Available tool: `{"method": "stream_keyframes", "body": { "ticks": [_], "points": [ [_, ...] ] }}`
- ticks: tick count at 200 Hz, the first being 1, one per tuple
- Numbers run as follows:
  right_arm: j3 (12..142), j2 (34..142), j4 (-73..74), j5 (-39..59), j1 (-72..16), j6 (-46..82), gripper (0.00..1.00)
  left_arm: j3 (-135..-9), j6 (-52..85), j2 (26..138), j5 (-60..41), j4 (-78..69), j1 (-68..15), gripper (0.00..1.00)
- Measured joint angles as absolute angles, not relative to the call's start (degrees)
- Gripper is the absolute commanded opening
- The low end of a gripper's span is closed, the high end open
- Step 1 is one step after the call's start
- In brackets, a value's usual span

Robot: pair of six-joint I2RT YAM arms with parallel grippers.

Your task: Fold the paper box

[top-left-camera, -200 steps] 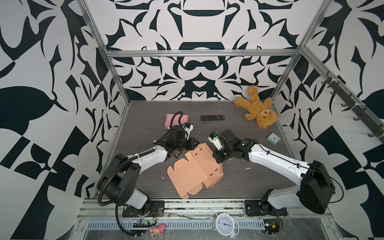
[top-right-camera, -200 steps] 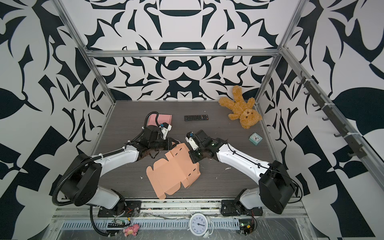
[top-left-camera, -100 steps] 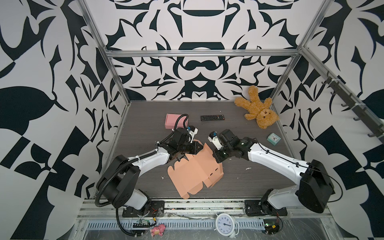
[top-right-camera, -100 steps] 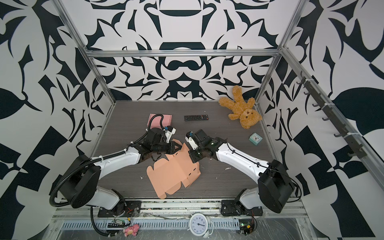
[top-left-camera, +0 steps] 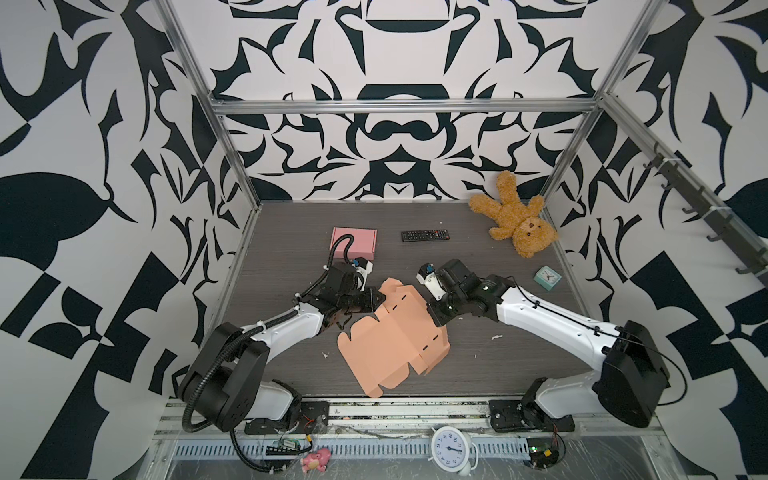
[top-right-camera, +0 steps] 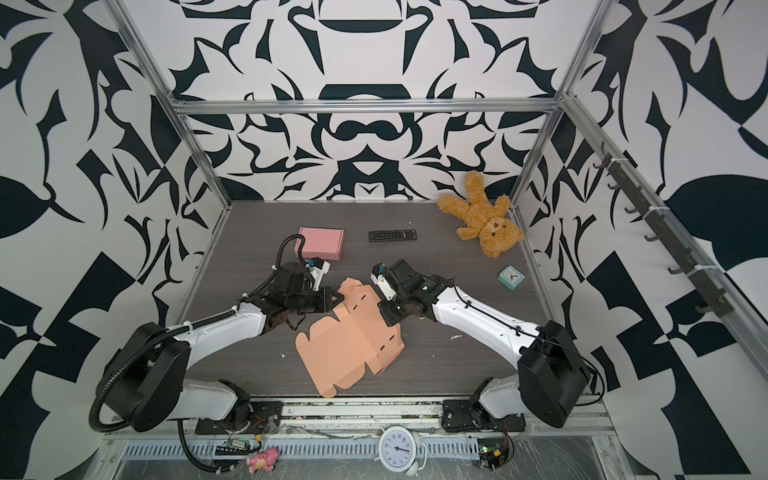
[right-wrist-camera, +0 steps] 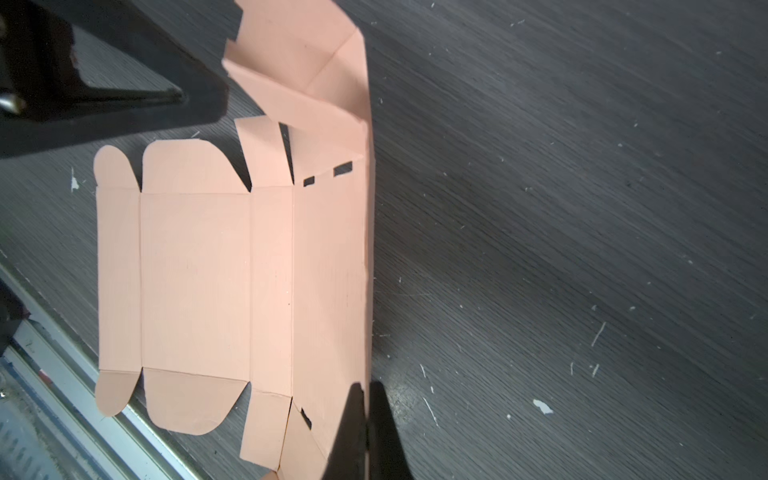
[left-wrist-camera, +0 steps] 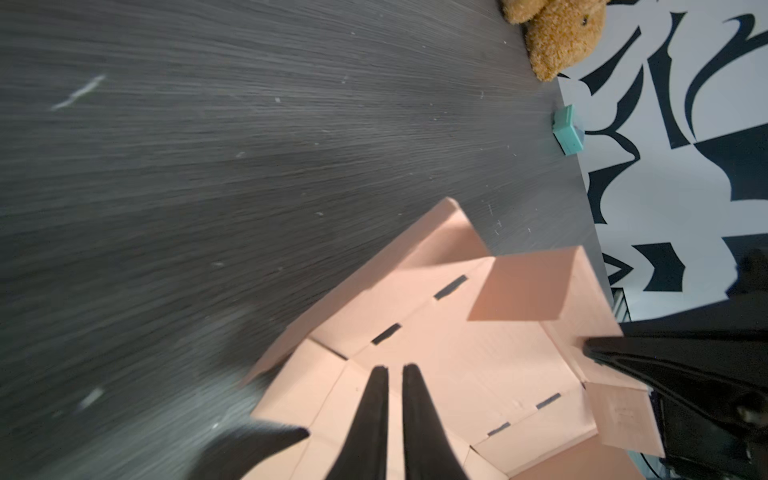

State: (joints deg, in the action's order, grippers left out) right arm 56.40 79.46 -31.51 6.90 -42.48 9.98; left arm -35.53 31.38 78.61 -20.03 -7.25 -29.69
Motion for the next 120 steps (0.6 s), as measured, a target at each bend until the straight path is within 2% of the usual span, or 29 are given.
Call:
{"method": "stream_keyframes", "body": {
  "ticks": [59, 120],
  "points": [
    [56.3, 78.9, -31.5, 6.2, -42.5, 9.1, 0.0, -34.5, 29.7, 77.4, -14.4, -4.8, -27.7, 0.15],
    [56.3, 78.9, -31.6, 6.1, -42.5, 9.0, 0.0, -33.1, 29.6, 84.6, -12.9, -8.3, -27.3, 0.15]
  ]
}}
